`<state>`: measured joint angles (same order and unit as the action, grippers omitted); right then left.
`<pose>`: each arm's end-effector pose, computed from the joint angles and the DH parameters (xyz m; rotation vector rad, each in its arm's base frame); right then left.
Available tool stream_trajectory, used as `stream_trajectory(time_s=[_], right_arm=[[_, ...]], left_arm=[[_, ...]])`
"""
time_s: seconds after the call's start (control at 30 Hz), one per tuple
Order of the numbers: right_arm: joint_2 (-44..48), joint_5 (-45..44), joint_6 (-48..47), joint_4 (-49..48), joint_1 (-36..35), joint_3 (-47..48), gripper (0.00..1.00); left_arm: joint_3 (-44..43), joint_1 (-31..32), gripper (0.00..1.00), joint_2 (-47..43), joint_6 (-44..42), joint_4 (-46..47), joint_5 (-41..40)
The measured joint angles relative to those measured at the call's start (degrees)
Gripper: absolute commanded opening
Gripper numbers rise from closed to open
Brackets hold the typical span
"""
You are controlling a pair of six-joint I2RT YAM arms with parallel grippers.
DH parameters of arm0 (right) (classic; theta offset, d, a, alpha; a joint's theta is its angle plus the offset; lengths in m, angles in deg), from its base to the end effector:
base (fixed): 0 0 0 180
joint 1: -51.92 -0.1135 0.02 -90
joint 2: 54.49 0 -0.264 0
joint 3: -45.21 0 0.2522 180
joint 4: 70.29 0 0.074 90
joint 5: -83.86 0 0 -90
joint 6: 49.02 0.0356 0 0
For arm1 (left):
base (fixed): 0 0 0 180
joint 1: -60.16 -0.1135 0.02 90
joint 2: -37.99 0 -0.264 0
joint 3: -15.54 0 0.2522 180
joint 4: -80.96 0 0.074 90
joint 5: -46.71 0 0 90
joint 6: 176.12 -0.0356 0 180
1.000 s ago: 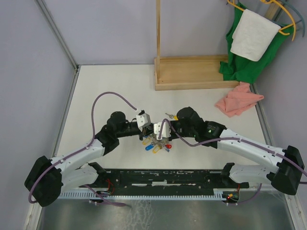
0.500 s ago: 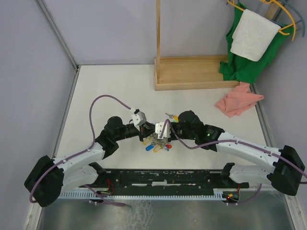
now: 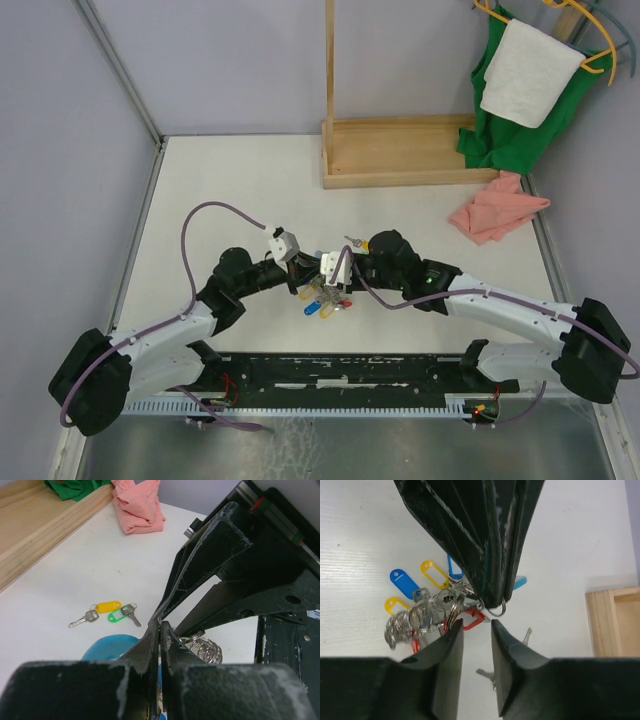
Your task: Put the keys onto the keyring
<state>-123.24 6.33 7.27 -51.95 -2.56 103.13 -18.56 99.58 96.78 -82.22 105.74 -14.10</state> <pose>0.1489 0.2218 0.2592 -1.5530 1.4099 0.4465 0.1569 -0.1515 0.2341 0.8879 1.4003 -0.9814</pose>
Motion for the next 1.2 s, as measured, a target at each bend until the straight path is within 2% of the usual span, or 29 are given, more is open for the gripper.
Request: stream_trajectory(time_s=[0.13, 0.3, 0.4, 0.6, 0.8, 1.0, 1.2], right_arm=[[1.36, -1.77, 1.36, 0.92, -0.07, -0.57, 0.57], [4.57, -5.92, 5.64, 3.65, -0.07, -0.85, 0.65], [5.42, -8.00, 10.34, 5.86, -0.07, -0.68, 0.78], [5.44, -9.75, 21.57, 9.55, -0.07, -0.04, 0.77], [5.27, -9.73, 35.04, 8.66, -0.07, 0.17, 0.74], [3.32, -8.44, 44.65, -0.79, -0.07, -1.16, 0.71], [0.22, -5.29, 49.29, -10.25, -0.07, -4.46, 0.69]], left_arm=[[0.26, 0.07, 0.03, -2.25, -1.07, -1.66, -2.08], [1.40, 0.11, 0.03, -2.75, -2.25, -2.60, -4.70], [1.88, 0.11, 0.03, -2.75, -2.25, -2.64, -6.45], [1.97, 0.17, 0.03, -2.75, -2.08, -2.47, -9.70], [1.99, 0.22, 0.03, -1.70, 0.90, -0.83, -12.76], [1.97, 0.22, 0.03, -0.39, 2.84, 0.28, -14.14], [1.97, 0.22, 0.03, -0.22, 2.99, 0.52, -14.32]])
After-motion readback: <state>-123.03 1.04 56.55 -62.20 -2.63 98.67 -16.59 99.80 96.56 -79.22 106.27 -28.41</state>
